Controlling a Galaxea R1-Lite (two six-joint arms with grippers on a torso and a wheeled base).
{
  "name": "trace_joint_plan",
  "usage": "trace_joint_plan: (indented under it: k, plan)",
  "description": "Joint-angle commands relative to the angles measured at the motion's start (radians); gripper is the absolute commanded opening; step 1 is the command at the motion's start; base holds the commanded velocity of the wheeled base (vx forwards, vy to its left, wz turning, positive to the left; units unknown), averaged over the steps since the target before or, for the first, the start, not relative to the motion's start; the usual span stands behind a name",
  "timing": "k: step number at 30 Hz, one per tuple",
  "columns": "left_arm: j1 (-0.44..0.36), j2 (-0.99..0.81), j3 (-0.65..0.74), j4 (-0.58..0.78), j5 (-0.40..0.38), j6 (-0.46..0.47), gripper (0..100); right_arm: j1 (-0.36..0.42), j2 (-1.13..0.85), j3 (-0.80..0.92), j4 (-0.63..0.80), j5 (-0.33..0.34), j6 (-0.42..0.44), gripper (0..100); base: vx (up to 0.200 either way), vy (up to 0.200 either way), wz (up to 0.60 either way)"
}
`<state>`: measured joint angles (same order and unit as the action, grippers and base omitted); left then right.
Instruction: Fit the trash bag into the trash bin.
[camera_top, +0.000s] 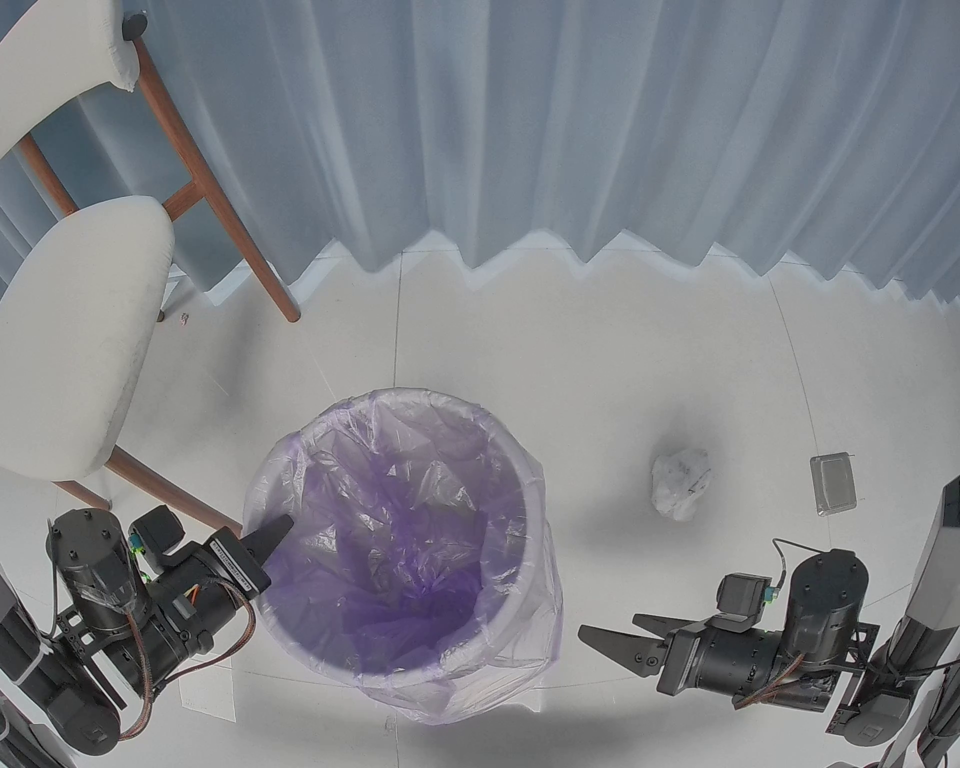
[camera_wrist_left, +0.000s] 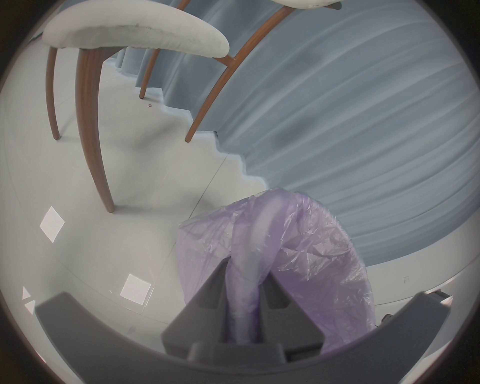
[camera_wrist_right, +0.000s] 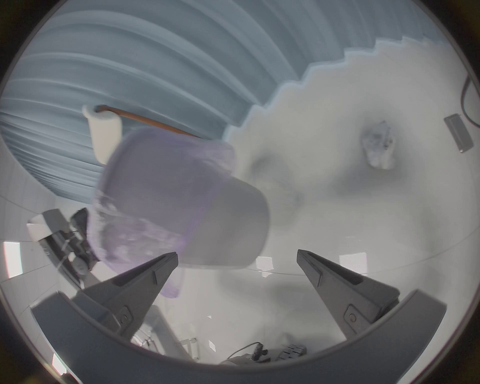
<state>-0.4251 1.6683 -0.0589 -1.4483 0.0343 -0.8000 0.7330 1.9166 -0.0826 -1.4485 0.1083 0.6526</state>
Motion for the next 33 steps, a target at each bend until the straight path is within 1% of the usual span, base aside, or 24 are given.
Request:
trace_joint_plan:
  k: [1, 11, 17, 19, 22, 23, 24, 28, 30, 33]
  plan:
    - [-0.011, 0.013, -0.007, 0.005, 0.007, -0.008, 0, 0.026, -0.001, -0.006, -0.032, 0.024, 0.001, 100, 0.000, 0.000, 0.00]
    - [-0.015, 0.010, -0.005, 0.003, 0.007, -0.011, 0, 0.043, 0.114, -0.134, -0.033, 0.022, -0.014, 100, 0.000, 0.000, 0.00]
    - [-0.015, 0.004, -0.005, -0.003, 0.007, -0.013, 0, 0.042, 0.179, -0.134, -0.030, 0.021, -0.037, 100, 0.000, 0.000, 0.00]
    - [-0.015, -0.012, -0.005, 0.002, 0.007, -0.018, 0, 0.026, 0.245, -0.125, -0.036, 0.010, -0.065, 100, 0.000, 0.000, 0.00]
    - [-0.015, -0.030, -0.005, 0.003, 0.007, -0.022, 0, -0.006, 0.303, -0.132, -0.046, -0.015, -0.077, 100, 0.000, 0.000, 0.00]
    - [-0.015, -0.030, -0.005, 0.003, 0.007, -0.022, 0, -0.006, 0.303, -0.132, -0.046, -0.015, -0.077, 100, 0.000, 0.000, 0.00]
    - [-0.015, -0.035, -0.002, 0.003, 0.007, -0.022, 0, -0.020, 0.334, -0.135, -0.066, -0.030, -0.085, 100, 0.000, 0.000, 0.00]
    - [-0.011, -0.039, -0.002, 0.003, 0.007, -0.022, 0, -0.050, 0.398, -0.126, -0.119, -0.038, -0.116, 100, 0.000, 0.000, 0.00]
    - [-0.006, -0.039, -0.005, 0.002, 0.007, -0.022, 0, -0.073, 0.404, -0.125, -0.122, -0.048, -0.128, 100, 0.000, 0.000, 0.00]
    - [-0.001, -0.041, -0.004, -0.001, 0.009, -0.024, 0, -0.099, 0.371, -0.109, -0.122, -0.052, -0.120, 100, 0.000, 0.000, 0.00]
